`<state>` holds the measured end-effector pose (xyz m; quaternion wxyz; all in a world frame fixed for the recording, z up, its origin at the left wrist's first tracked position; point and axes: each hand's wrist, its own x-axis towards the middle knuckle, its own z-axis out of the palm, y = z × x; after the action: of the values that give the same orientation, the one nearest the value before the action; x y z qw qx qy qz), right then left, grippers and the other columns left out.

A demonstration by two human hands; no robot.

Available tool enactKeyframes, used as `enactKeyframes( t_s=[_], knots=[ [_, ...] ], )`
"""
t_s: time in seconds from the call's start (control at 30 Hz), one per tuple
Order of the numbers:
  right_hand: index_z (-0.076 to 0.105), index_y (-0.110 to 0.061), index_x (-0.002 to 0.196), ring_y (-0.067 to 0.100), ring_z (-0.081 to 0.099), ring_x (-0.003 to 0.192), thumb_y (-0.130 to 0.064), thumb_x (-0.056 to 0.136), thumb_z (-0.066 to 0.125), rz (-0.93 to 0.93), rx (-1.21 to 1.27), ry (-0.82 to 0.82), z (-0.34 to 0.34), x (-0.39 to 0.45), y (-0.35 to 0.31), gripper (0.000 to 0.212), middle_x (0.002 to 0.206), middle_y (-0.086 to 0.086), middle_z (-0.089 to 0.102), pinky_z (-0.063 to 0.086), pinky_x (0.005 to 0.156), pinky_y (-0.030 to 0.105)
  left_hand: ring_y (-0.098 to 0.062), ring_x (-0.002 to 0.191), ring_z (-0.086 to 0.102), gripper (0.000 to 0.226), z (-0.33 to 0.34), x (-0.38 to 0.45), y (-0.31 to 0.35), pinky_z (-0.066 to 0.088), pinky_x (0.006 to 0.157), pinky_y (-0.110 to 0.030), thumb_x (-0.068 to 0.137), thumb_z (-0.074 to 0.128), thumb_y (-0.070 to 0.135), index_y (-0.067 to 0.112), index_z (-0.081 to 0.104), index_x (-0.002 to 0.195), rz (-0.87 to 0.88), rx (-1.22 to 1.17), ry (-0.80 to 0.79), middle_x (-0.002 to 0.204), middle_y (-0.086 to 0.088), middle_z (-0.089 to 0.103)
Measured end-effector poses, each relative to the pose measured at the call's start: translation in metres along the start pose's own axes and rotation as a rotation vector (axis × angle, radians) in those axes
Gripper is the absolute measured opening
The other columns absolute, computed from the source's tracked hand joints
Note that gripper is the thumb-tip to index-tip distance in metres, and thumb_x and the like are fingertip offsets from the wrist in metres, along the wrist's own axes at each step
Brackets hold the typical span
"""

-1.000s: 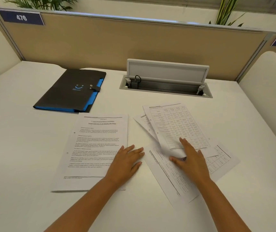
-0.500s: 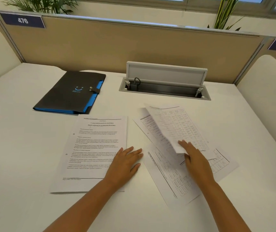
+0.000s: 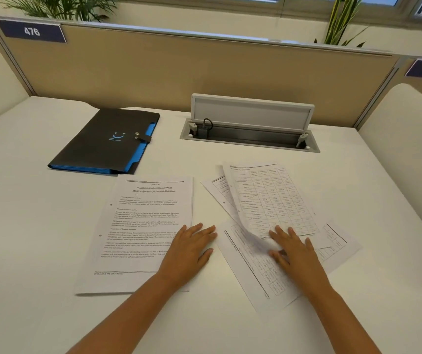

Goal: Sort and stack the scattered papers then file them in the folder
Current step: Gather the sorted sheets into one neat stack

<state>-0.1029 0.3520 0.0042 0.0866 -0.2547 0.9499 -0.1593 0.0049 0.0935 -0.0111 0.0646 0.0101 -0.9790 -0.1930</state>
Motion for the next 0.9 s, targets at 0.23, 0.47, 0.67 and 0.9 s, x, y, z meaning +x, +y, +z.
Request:
enactKeyframes(
  t_s=[0.23,0.47,0.67,0.9],
  knots=[
    [0.049,-0.026,0.130,0.018,0.028,0.139,-0.020,0.096,0.043,0.091,0.137,0.196,-0.001,-0.003,-0.016,0.035,0.142,0.000,0.044,0.012,0.116,0.043,-0.013,0.139,0.027,0.042,0.000,0.000,0.001,0.006,0.115,-0.034,0.093,0.041,0.035,0.028,0.043,0.134,0.005,-0.008,0.017,0.145,0.014,0.039],
    [0.027,-0.028,0.141,0.018,0.011,0.143,-0.007,0.088,0.046,0.076,0.071,0.044,-0.014,-0.005,-0.005,0.060,0.152,-0.002,0.027,0.004,0.117,0.044,-0.011,0.140,0.024,0.042,0.002,0.001,-0.001,0.005,0.115,-0.032,0.094,0.038,0.036,0.031,0.040,0.136,-0.005,0.004,-0.005,0.146,0.016,0.036],
    [-0.012,-0.060,0.129,0.004,-0.017,0.139,-0.049,0.074,0.061,-0.061,0.112,-0.181,-0.011,-0.008,0.011,0.092,0.150,-0.023,-0.009,-0.014,0.113,0.042,-0.013,0.139,0.028,0.042,0.004,0.002,-0.002,0.008,0.115,-0.035,0.093,0.040,0.035,0.029,0.042,0.135,0.001,0.013,0.005,0.145,0.015,0.039],
    [0.016,-0.036,0.143,0.005,0.004,0.142,-0.074,0.066,0.041,-0.009,0.101,-0.042,-0.007,-0.002,0.012,0.089,0.152,-0.016,0.016,-0.002,0.116,0.039,-0.014,0.139,0.028,0.043,0.004,0.002,-0.002,0.009,0.115,-0.036,0.093,0.040,0.035,0.028,0.041,0.135,0.010,0.032,0.018,0.145,0.014,0.039]
  ],
)
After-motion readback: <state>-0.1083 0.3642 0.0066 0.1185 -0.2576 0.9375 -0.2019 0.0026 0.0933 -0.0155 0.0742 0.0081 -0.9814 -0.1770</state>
